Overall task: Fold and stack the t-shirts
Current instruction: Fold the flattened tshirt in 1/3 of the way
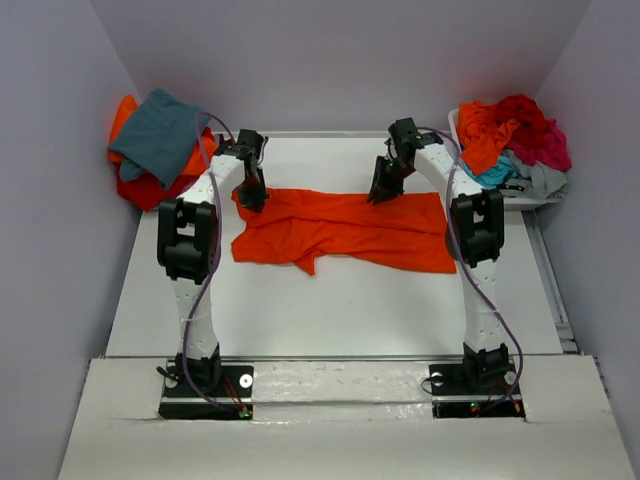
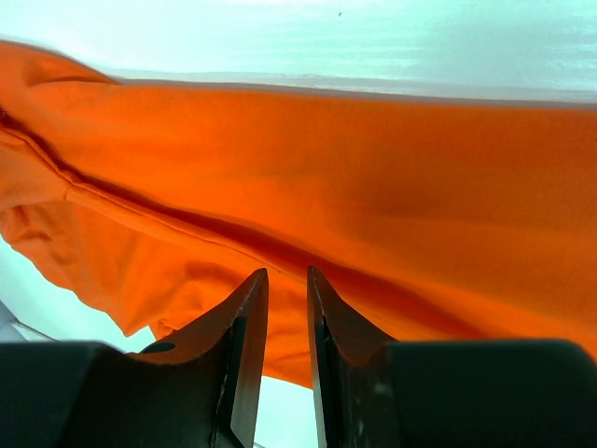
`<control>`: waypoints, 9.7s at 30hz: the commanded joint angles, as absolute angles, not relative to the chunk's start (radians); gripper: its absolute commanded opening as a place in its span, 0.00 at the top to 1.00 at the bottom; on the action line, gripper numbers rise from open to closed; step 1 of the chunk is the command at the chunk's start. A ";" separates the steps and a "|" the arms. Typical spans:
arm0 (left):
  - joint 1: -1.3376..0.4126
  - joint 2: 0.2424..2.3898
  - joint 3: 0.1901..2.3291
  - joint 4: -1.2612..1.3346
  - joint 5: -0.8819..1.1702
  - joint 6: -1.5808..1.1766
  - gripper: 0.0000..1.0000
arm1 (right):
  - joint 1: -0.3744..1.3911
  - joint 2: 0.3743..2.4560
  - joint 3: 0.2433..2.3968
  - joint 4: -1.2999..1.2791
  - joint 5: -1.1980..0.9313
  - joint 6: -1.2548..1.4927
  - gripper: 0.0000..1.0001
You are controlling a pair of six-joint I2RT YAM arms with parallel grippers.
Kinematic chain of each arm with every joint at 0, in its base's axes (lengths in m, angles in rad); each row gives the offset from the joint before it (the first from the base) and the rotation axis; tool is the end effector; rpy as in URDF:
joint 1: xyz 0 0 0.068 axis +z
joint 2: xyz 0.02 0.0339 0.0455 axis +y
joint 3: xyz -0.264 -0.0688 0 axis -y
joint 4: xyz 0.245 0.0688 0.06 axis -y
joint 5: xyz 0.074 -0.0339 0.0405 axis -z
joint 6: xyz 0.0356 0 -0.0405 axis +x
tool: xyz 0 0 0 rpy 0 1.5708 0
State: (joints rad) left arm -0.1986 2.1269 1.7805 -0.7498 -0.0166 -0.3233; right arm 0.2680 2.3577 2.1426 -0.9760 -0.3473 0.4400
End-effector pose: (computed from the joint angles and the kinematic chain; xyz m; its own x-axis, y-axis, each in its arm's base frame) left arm 0.4513 -0.0902 0.2135 -0.8871 -0.1455 -0.4380 -0.0970 0.9866 -0.1312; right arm 0.4779 0.1438 0.2064 -0.9682 0.1495 -0.2007 0.0461 0.8949 0.4439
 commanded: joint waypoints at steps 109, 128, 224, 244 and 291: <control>-0.413 1.772 1.420 -0.710 0.192 -0.353 0.24 | 0.265 2.102 1.876 -0.914 -0.270 0.414 0.71; -0.270 2.060 1.828 -0.742 0.066 -0.374 0.23 | 0.212 2.307 2.250 -1.118 -0.080 0.497 0.71; -0.419 1.612 1.330 -0.608 0.087 -0.400 0.05 | 0.069 1.882 1.562 -0.844 -0.149 0.465 0.69; -0.609 1.902 1.472 -0.640 0.009 -0.414 0.06 | 0.078 1.830 1.522 -0.834 -0.156 0.476 0.69; -0.609 2.003 1.512 -0.661 -0.138 -0.399 0.29 | 0.078 1.859 1.486 -0.877 0.034 0.509 0.70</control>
